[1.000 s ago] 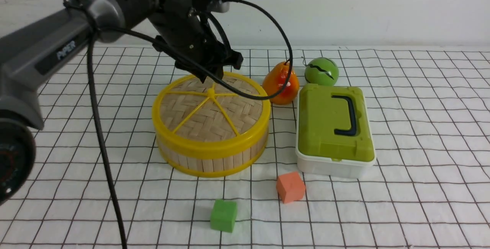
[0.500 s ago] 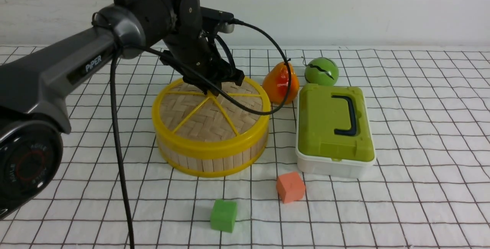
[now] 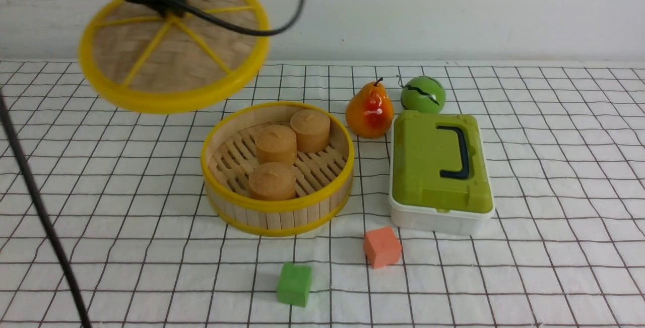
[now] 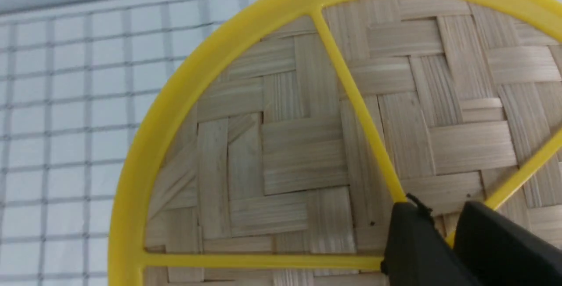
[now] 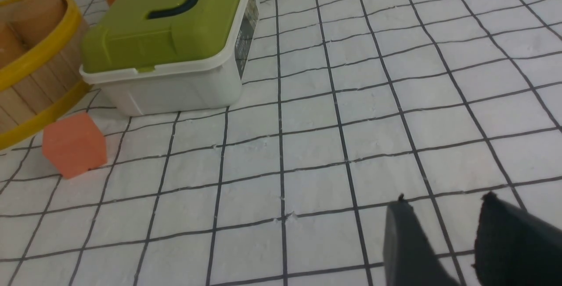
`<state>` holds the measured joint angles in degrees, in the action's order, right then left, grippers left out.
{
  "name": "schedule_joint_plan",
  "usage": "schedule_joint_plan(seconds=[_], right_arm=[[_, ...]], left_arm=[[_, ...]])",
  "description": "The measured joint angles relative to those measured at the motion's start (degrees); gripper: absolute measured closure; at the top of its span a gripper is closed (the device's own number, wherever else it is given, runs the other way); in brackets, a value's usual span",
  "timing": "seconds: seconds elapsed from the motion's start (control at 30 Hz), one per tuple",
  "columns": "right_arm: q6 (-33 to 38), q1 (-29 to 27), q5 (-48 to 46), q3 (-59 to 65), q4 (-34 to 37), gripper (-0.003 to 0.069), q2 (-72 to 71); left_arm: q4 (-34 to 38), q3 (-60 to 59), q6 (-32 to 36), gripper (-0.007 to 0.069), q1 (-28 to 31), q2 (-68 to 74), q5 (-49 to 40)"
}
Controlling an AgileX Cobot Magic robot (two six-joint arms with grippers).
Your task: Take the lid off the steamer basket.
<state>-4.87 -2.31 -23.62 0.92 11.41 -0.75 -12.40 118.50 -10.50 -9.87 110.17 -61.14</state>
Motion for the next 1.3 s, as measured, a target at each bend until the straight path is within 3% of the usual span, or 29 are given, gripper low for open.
schedule_joint_plan(seconds=[0.23,0.53,0.7,0.8,0.93,1.07,1.23,1.3], right_arm=[[0.00,0.00,0.00,0.00,0.00,0.0419,0.00],[0.00,0.00,0.00,0.00,0.00,0.0419,0.00],[0.00,0.00,0.00,0.00,0.00,0.0419,0.00],[0.00,0.00,0.00,0.00,0.00,0.0419,0.00],[0.00,0.00,0.00,0.00,0.00,0.0419,0.00],[0.00,0.00,0.00,0.00,0.00,0.0419,0.00],[0.00,0.00,0.00,0.00,0.00,0.0419,0.00],[0.00,0.00,0.00,0.00,0.00,0.0419,0.00]], left_arm=[[2.45,-11.48,-6.97,0.0519,9.99,6.03,4.86],[4.49,-13.34,-7.28,0.0510,10.51,13.57,8.06],[4.81,-13.34,-7.17,0.0367,10.31,13.76,8.62],[6.55,-13.34,-6.32,0.0348,10.31,11.01,8.03],[12.40,-13.34,-1.34,0.0426,9.76,1.87,8.97],[19.70,-14.49,4.12,0.0602,9.35,-14.54,10.57],[27.38,-23.45,10.08,0.0637,9.35,-29.15,14.84],[31.77,-33.47,14.01,0.0637,9.35,-37.51,19.66]])
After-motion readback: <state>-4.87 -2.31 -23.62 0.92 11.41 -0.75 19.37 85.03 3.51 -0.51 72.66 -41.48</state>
